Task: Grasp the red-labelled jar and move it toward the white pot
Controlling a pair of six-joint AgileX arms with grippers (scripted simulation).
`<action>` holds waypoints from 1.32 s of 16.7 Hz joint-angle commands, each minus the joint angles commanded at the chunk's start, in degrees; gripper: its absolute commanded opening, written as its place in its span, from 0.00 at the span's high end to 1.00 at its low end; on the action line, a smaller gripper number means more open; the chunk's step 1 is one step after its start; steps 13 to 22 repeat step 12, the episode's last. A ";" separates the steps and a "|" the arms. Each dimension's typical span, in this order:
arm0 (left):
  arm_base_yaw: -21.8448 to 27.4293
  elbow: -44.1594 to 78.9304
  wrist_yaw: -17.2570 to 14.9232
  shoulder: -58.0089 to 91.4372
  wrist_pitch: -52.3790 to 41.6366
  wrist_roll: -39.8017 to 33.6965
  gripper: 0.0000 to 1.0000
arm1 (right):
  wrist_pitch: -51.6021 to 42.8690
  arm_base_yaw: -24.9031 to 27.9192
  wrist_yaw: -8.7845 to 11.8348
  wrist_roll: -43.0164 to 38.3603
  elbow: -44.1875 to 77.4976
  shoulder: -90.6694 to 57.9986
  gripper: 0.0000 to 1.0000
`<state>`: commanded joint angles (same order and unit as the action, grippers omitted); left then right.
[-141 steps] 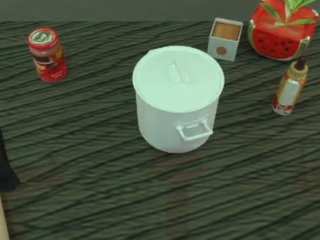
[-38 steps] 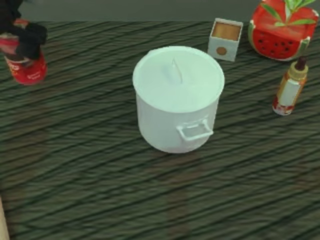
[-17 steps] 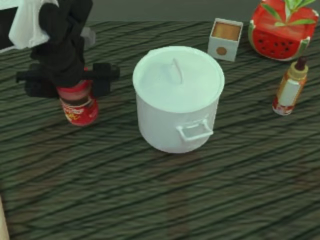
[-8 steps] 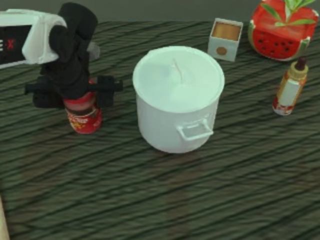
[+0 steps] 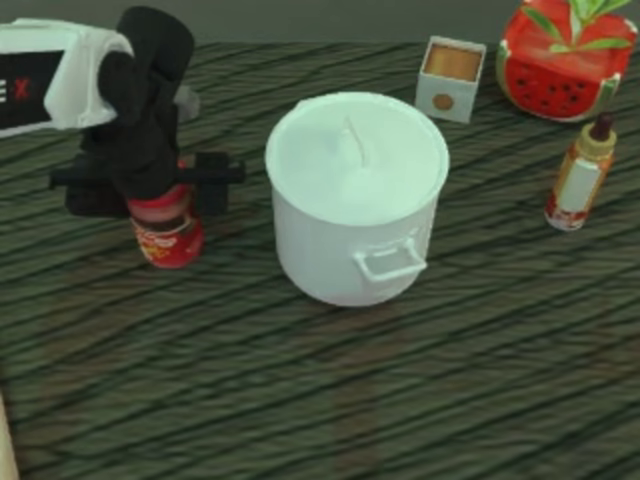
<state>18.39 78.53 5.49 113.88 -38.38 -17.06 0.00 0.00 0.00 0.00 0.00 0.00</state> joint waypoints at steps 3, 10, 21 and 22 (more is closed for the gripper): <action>0.00 0.00 0.00 0.00 0.00 0.00 0.25 | 0.00 0.00 0.00 0.00 0.00 0.00 0.00; 0.00 0.00 0.00 0.00 0.00 0.00 0.00 | 0.00 0.00 0.00 0.00 0.00 0.00 0.00; 0.00 0.00 0.00 0.00 0.00 0.00 0.00 | 0.00 0.00 0.00 0.00 0.00 0.00 0.00; 0.00 0.00 0.00 0.00 0.00 0.00 0.00 | 0.00 0.00 0.00 0.00 0.00 0.00 0.00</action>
